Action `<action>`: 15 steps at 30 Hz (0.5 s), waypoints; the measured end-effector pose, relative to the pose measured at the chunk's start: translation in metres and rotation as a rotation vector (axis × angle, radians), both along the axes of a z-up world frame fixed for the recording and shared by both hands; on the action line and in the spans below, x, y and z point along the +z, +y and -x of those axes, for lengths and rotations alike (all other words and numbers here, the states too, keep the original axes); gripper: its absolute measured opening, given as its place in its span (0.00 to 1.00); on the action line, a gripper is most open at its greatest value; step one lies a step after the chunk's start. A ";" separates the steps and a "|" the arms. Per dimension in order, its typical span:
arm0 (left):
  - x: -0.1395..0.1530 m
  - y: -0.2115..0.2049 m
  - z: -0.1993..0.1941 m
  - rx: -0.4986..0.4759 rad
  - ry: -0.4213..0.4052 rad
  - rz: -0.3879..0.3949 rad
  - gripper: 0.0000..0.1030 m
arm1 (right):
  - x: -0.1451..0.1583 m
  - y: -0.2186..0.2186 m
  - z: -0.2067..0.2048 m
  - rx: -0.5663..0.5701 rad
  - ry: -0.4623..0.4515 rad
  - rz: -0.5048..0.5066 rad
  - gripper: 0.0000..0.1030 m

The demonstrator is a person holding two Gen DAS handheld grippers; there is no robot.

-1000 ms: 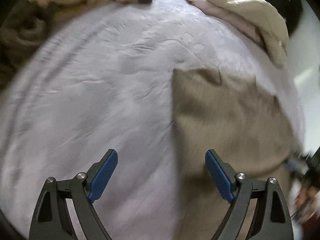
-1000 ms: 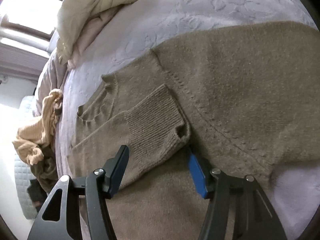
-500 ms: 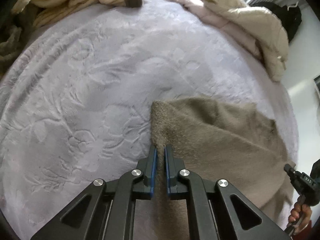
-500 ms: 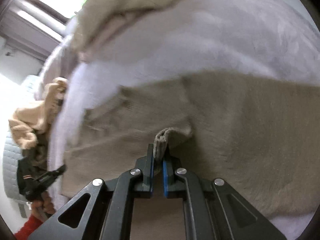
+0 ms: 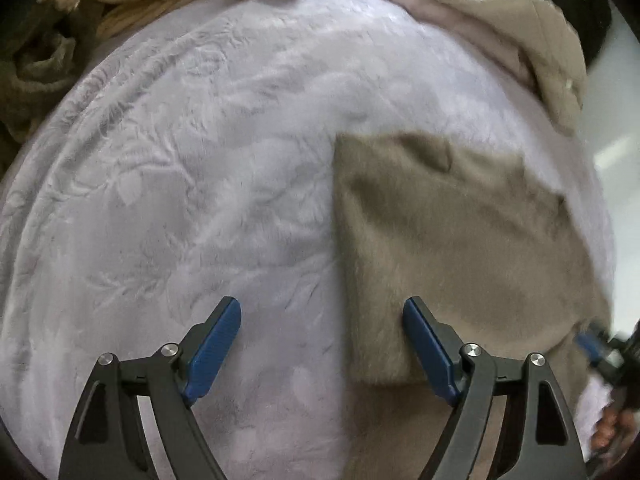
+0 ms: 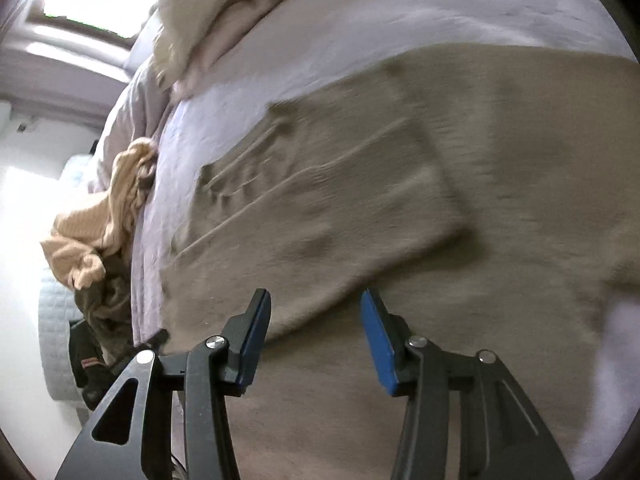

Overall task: Fold small clothes
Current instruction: 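Open the right tool and release the folded sleeve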

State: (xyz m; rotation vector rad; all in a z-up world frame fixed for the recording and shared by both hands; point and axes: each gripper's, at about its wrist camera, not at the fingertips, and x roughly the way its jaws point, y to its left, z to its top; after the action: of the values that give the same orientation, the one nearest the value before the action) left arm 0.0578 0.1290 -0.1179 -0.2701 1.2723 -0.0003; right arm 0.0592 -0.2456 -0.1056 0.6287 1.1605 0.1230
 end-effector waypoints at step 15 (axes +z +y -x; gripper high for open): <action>0.022 0.009 0.049 -0.037 0.015 -0.185 0.83 | -0.006 -0.027 0.058 -0.185 0.129 -0.134 0.69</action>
State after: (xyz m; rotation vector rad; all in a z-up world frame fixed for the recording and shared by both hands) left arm 0.0087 0.1384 -0.0960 -0.0869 1.2822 0.0877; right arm 0.0013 -0.2727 -0.1116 0.8699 1.2184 0.0028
